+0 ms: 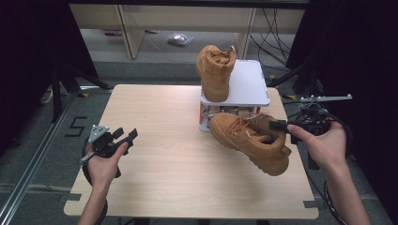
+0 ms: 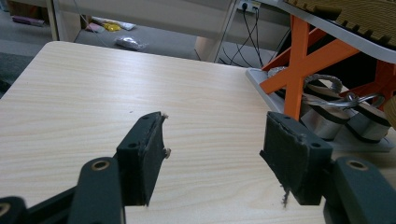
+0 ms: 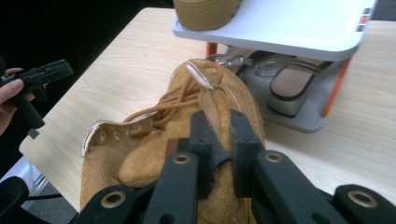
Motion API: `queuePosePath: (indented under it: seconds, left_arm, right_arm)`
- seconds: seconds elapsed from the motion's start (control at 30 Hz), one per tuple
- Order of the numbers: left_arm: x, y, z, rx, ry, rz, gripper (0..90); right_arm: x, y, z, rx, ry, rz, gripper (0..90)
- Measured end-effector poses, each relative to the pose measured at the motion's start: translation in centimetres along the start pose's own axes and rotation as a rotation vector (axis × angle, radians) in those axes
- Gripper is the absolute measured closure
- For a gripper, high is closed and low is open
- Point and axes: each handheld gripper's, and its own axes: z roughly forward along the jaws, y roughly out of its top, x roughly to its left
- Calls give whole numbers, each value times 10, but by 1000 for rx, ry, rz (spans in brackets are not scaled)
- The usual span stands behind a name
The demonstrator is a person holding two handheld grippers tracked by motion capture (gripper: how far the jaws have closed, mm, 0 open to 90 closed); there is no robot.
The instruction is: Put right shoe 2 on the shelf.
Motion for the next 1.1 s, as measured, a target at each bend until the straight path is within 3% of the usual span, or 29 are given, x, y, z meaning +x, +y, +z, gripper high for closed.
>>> queuePosePath:
  seconds: [0.1,0.13,0.23,0.3,0.33,0.37,0.43,0.47,0.83,0.87,0.97,1.0,1.1]
  left_arm:
    - [0,0,0,1,-2,2,375]
    - [0,0,0,-1,-4,1,375]
    - [0,0,0,1,-2,1,375]
    - [-1,-1,1,2,-5,0,375]
    - [-1,-1,1,3,-5,-1,375]
    - [-1,-1,1,3,-5,-1,375]
    - [-1,-1,1,2,-7,2,375]
    - [-1,-1,1,2,-7,2,375]
    - [-1,-1,2,-2,-15,1,375]
    - [-1,-1,2,0,-11,1,375]
    - [-1,-1,2,2,-8,2,375]
    - [-1,-1,2,3,-9,2,375]
    - [-1,-2,3,7,-11,4,375]
  right_arm:
    - [-3,0,-4,-7,-12,4,828]
    - [-7,0,-6,-18,-30,-30,829]
    - [-7,-1,-8,-26,-31,9,829]
    - [-11,-1,-11,-42,-37,1,829]
    - [-9,-1,-12,-34,-48,31,829]
    - [-12,0,-12,-40,-64,-14,829]
    - [-13,0,-13,-39,-72,-20,829]
    - [-11,0,-13,-37,-64,21,829]
    - [-18,1,-26,-89,-74,4,829]
    - [-15,1,-29,-82,-80,44,829]
    - [-19,2,-32,-93,-90,1,829]
    - [-18,2,-34,-97,-77,39,829]
    - [-20,2,-37,-102,-85,19,829]
